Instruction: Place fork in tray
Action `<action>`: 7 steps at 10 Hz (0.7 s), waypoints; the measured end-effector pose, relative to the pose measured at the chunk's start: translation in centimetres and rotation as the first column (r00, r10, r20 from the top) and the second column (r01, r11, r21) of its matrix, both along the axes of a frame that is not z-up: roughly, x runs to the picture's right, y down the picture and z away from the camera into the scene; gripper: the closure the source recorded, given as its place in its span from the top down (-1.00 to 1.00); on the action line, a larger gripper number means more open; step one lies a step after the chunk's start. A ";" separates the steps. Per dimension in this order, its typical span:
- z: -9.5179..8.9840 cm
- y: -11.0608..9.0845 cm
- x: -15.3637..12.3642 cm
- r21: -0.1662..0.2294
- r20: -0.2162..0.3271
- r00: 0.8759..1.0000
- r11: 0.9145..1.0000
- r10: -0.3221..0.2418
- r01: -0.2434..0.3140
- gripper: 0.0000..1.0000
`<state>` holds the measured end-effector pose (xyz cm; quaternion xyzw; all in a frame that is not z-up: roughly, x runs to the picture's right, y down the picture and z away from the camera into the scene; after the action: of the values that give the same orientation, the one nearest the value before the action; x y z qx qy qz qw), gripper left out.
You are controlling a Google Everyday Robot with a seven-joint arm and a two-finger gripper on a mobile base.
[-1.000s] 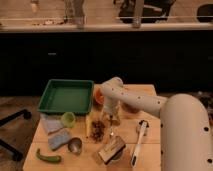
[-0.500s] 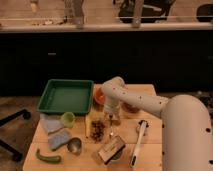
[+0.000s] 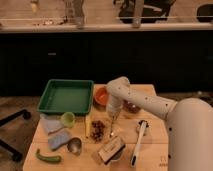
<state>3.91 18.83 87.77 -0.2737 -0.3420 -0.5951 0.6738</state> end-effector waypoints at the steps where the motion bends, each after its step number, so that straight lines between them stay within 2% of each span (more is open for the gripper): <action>1: -0.1 0.1 0.1 -0.003 -0.002 1.000 1.000 -0.002 0.002 -1.00; 2: -0.1 0.1 0.2 -0.004 -0.001 1.000 1.000 0.000 0.000 -1.00; 4: -0.3 0.0 1.1 0.007 0.044 0.997 0.998 0.059 -0.060 -1.00; 7: -0.9 -0.5 0.9 0.039 0.062 0.996 0.997 0.062 -0.064 -1.00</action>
<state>4.83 18.29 86.91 -0.2309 -0.3585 -0.5883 0.6871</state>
